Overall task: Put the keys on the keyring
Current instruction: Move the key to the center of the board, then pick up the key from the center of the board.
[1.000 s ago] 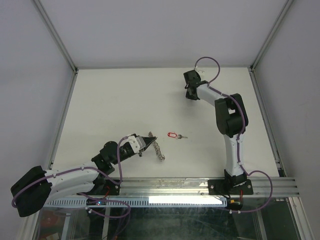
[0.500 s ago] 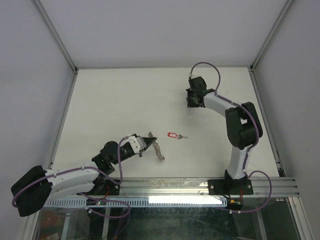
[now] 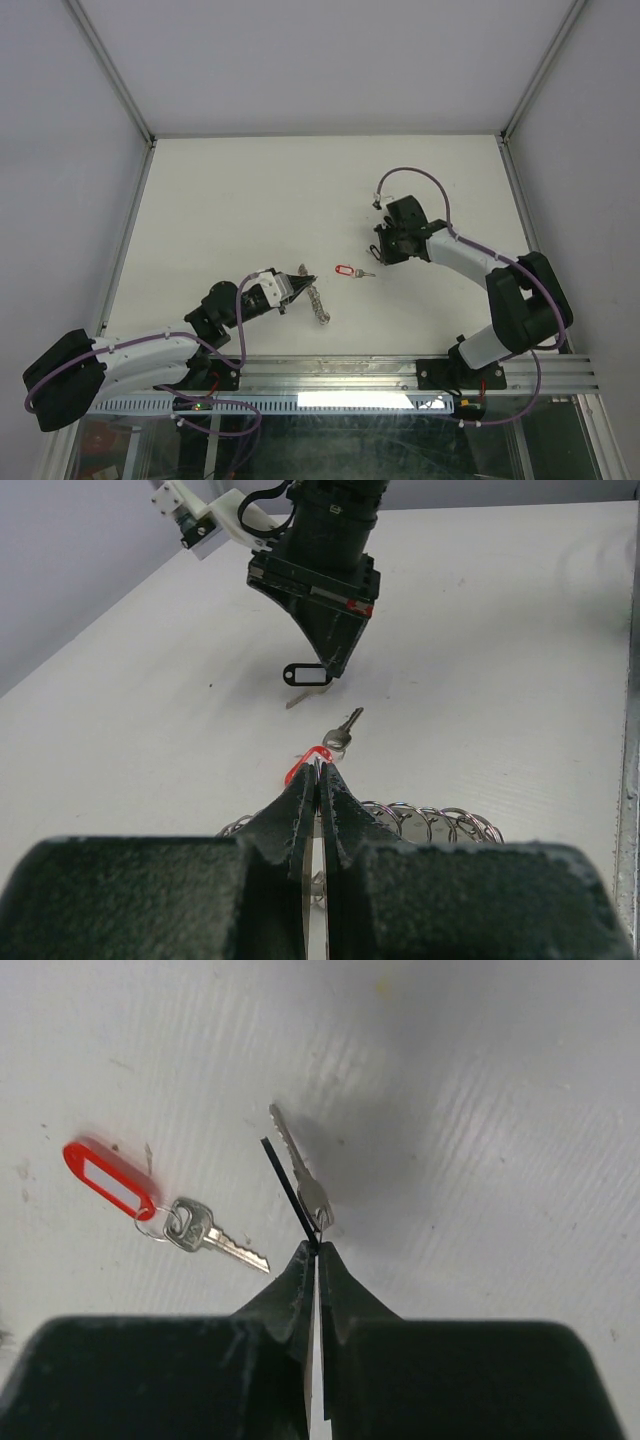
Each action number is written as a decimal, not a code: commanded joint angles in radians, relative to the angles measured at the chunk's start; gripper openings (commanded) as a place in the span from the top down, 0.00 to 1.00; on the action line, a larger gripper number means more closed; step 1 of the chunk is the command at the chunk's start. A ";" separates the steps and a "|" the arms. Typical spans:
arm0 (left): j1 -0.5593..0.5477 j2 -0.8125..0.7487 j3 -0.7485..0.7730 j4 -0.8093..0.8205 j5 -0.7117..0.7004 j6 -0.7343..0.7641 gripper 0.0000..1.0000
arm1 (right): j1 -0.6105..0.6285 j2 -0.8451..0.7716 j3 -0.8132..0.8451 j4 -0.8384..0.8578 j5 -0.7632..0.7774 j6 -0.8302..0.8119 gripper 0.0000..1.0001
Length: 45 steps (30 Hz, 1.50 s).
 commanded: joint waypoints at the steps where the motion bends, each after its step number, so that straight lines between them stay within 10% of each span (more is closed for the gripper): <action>1: 0.008 0.014 0.037 0.044 0.035 0.007 1.00 | -0.002 -0.073 -0.042 0.002 0.063 0.026 1.00; 8: 0.008 0.017 0.039 0.044 0.038 0.008 1.00 | 0.003 -0.032 -0.031 -0.007 0.042 0.018 0.94; 16: 0.008 0.023 0.040 0.042 0.040 0.010 1.00 | 0.008 -0.142 -0.084 0.055 -0.007 0.047 0.64; 23: 0.008 0.018 0.040 0.040 0.040 0.010 1.00 | -0.014 -0.163 -0.061 0.002 0.179 0.166 0.62; 45: 0.008 0.027 0.045 0.036 0.041 0.015 1.00 | -0.060 -0.012 -0.048 0.090 -0.005 0.045 0.69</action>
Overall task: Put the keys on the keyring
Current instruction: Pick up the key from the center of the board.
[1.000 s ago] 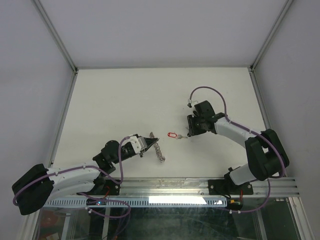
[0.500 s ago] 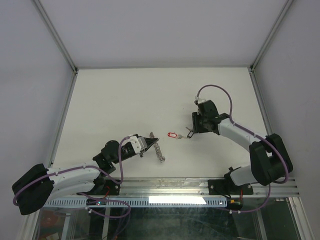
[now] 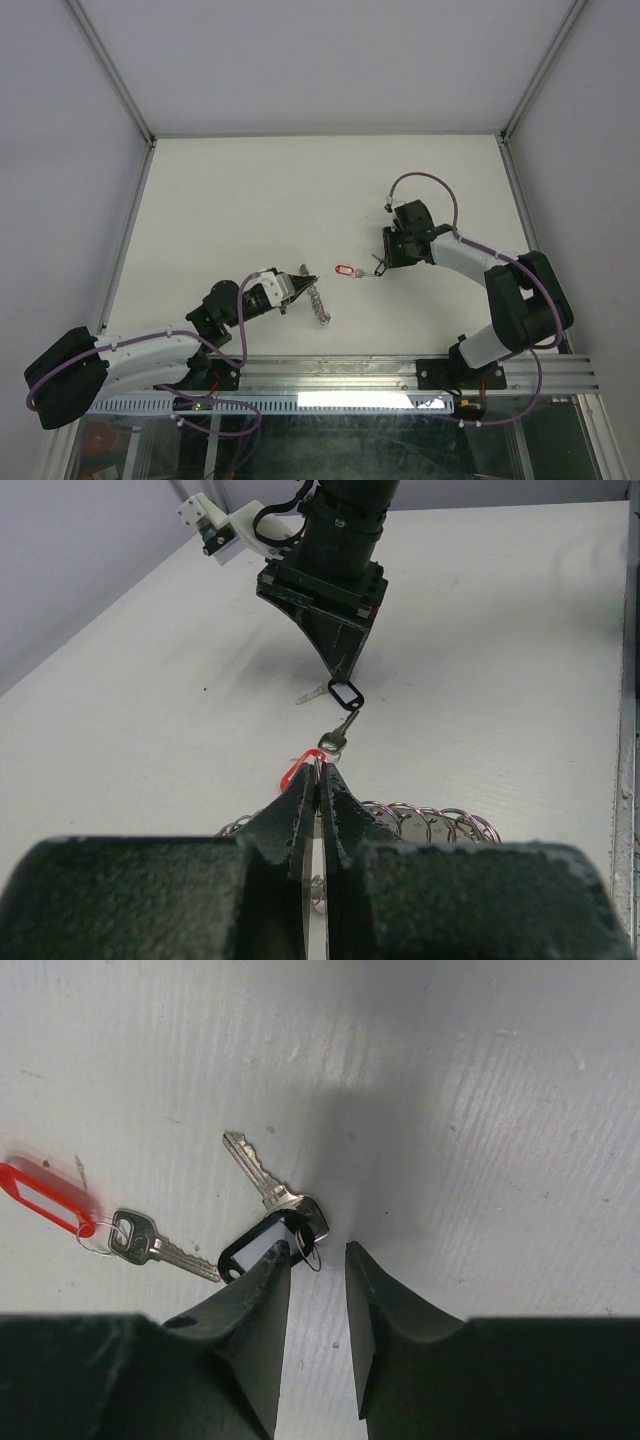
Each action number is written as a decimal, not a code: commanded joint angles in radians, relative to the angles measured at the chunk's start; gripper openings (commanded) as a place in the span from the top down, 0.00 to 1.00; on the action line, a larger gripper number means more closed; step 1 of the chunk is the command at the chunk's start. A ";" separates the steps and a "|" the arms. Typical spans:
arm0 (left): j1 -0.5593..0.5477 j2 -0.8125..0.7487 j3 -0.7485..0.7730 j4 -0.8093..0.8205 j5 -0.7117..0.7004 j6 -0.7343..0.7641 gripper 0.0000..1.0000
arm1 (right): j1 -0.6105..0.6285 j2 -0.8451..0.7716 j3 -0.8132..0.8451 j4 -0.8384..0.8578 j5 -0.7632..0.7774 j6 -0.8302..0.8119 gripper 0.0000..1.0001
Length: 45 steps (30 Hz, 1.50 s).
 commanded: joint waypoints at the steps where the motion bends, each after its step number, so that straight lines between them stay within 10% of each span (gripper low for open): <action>1: 0.008 0.004 0.038 0.024 0.024 0.014 1.00 | -0.004 0.002 0.031 0.068 -0.031 -0.029 0.70; 18: 0.008 0.008 0.040 0.025 0.029 0.013 1.00 | -0.008 -0.023 0.031 0.037 -0.027 -0.032 1.00; 35: 0.008 0.179 0.079 0.222 0.080 0.023 1.00 | 0.042 -0.441 -0.049 0.149 -0.157 -0.053 1.00; 41: 0.008 0.217 0.086 0.259 0.094 0.037 1.00 | 0.167 -0.286 0.141 -0.172 0.284 -0.035 1.00; 45: 0.008 0.236 0.088 0.267 0.094 0.057 1.00 | 0.195 -0.182 0.127 -0.134 0.228 0.033 1.00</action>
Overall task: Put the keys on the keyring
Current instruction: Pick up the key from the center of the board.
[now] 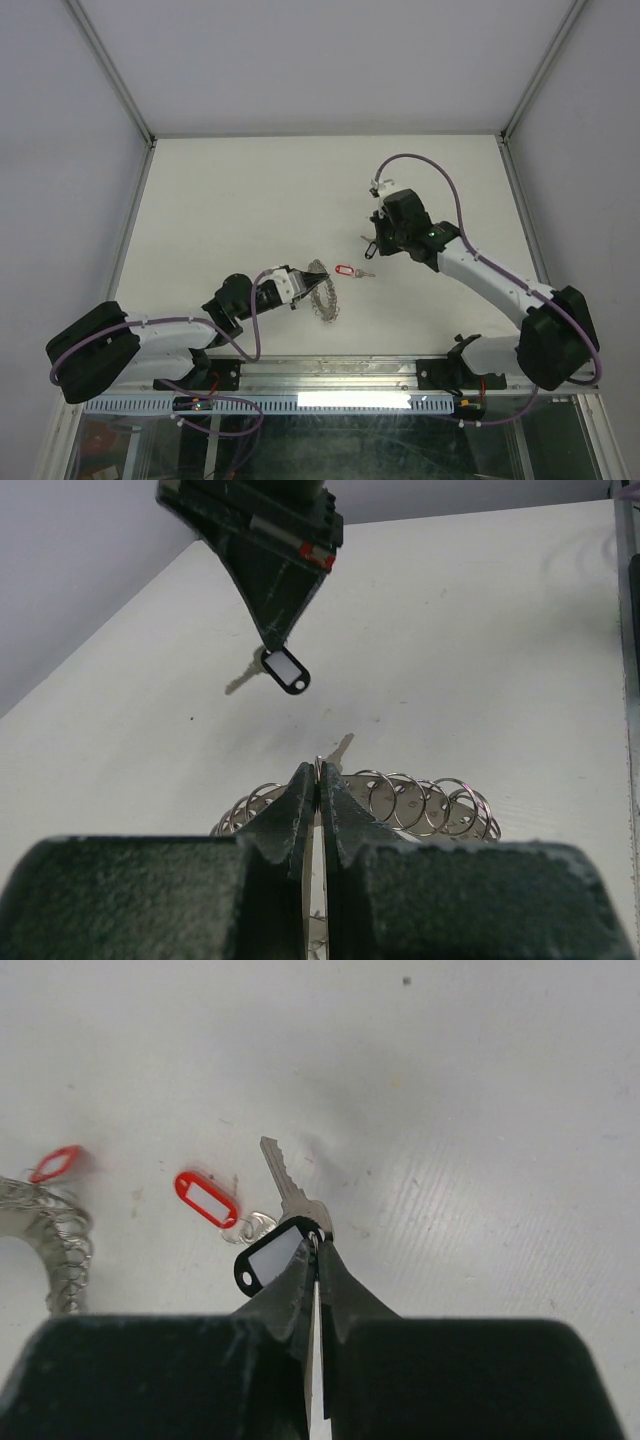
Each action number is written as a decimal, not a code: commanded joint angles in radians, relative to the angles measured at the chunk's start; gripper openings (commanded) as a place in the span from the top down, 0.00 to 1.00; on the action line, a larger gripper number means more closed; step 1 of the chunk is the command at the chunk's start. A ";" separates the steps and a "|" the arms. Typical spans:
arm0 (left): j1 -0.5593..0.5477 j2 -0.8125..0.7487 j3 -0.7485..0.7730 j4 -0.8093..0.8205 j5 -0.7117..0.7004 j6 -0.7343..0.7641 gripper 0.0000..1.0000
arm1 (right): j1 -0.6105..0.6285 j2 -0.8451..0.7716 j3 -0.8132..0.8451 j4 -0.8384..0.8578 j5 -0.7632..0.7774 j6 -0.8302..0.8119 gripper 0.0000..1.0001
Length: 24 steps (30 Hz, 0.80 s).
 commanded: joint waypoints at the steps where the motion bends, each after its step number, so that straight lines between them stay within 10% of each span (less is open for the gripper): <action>1: 0.008 0.021 0.035 0.084 0.031 0.038 1.00 | 0.021 0.092 -0.008 -0.006 0.070 0.109 1.00; 14: 0.008 0.101 0.011 0.181 0.014 0.090 1.00 | -0.021 0.297 -0.115 0.303 0.125 0.189 1.00; 24: 0.008 0.114 0.007 0.184 0.018 0.099 1.00 | -0.076 0.246 -0.178 0.331 0.032 0.198 0.79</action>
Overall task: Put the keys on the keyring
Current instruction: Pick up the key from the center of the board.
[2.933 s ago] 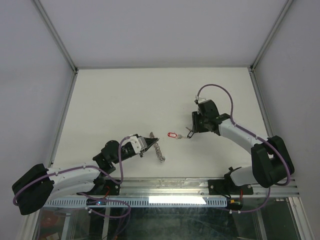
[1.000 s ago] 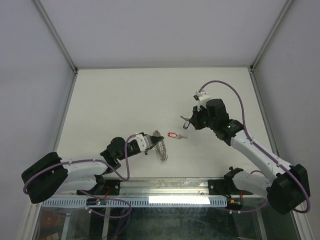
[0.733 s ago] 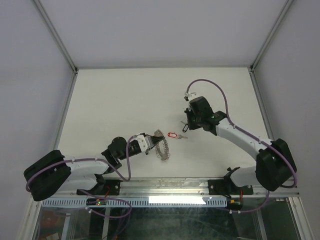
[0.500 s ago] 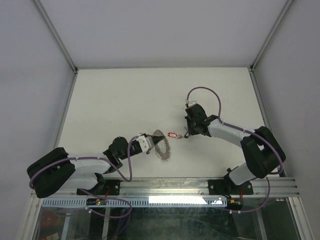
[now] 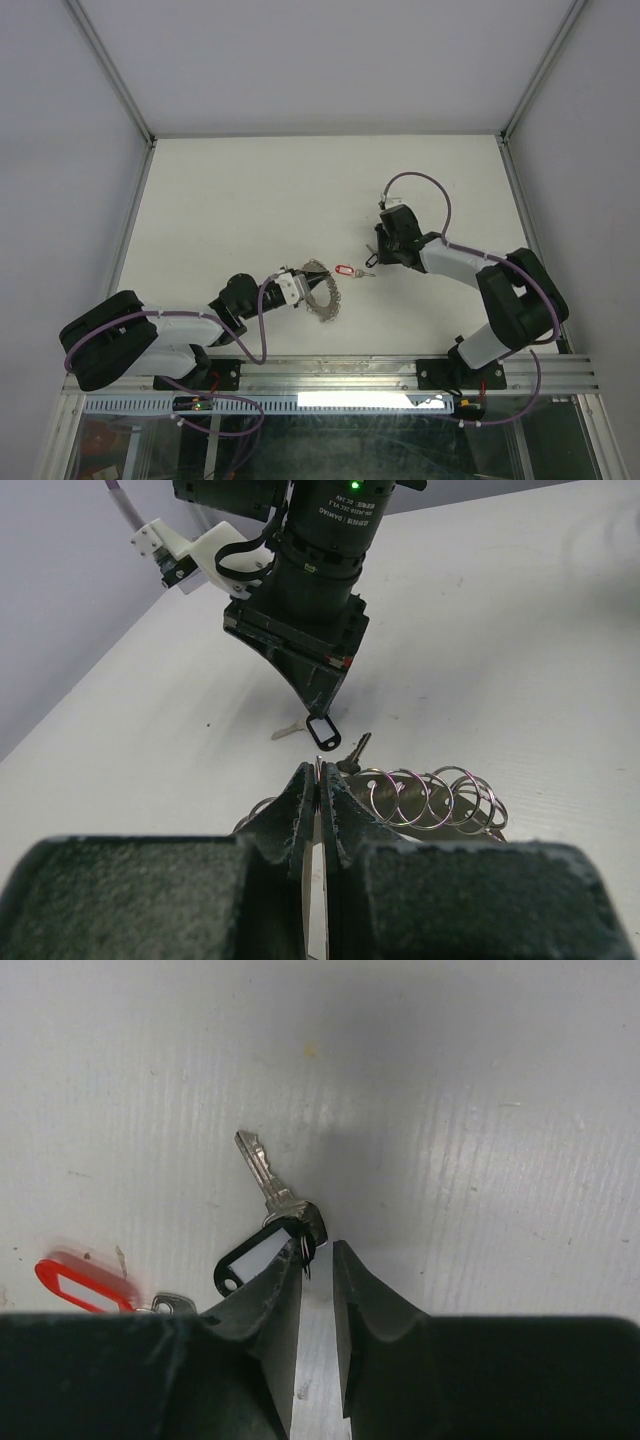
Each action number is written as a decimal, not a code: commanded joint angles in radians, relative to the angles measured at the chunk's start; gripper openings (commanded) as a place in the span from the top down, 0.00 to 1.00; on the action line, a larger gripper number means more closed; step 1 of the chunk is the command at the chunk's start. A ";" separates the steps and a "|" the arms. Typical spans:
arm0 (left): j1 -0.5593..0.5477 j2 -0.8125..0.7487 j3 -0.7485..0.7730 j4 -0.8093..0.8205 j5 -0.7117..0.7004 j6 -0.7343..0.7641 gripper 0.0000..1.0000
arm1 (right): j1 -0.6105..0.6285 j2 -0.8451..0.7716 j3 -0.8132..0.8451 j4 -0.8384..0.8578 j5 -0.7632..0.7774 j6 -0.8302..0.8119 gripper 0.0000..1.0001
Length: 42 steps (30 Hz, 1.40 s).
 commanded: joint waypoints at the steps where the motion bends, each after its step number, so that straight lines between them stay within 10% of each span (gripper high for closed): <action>1: 0.008 0.001 0.007 0.065 0.019 0.019 1.00 | -0.021 -0.047 -0.035 0.051 -0.043 0.021 0.78; 13: 0.008 0.007 0.016 0.053 0.025 0.019 1.00 | -0.043 -0.078 -0.074 0.113 -0.097 0.011 0.97; 22: 0.008 0.012 0.018 0.053 0.032 0.015 1.00 | -0.043 -0.141 -0.072 0.064 -0.076 -0.014 0.78; 42: 0.008 0.015 0.022 0.043 0.032 0.020 1.00 | -0.043 -0.087 -0.056 0.080 -0.091 -0.027 0.93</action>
